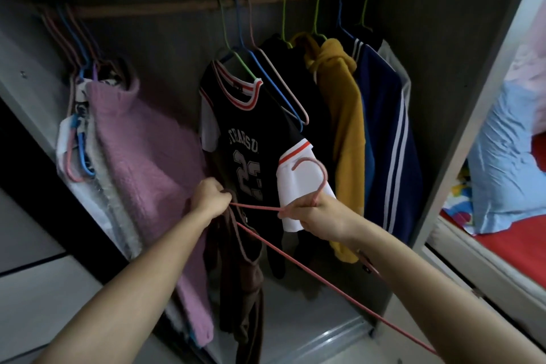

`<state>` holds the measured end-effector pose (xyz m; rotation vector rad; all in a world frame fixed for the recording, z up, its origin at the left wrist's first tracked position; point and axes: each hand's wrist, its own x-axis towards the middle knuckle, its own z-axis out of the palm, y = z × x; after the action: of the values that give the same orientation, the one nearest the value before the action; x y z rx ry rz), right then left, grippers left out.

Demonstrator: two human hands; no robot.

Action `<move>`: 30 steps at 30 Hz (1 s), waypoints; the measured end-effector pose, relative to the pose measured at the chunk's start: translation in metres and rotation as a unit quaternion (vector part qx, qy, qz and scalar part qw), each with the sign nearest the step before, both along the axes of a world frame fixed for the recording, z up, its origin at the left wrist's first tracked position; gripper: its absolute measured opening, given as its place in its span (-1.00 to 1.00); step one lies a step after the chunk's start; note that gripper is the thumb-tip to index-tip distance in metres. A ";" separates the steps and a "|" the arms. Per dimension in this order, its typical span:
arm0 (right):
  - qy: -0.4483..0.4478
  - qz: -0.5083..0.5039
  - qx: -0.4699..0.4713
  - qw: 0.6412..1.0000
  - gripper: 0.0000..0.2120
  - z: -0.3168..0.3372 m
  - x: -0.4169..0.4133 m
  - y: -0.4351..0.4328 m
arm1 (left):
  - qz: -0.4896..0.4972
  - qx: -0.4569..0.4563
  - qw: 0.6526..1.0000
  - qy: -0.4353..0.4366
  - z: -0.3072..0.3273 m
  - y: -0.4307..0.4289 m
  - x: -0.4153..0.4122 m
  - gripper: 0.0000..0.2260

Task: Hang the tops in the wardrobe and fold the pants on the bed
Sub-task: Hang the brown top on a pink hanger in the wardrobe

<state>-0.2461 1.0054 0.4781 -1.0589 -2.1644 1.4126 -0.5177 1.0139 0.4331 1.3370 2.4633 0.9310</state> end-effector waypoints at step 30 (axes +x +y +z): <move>0.264 -0.161 -0.012 0.951 -0.81 0.052 -0.015 0.039 | -0.203 0.129 0.929 0.282 0.089 -0.023 -0.006 -0.39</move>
<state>-0.2612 1.0446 0.5304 -0.8641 -1.5223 1.3732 -0.5234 0.9905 0.5220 2.3797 2.3050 0.8723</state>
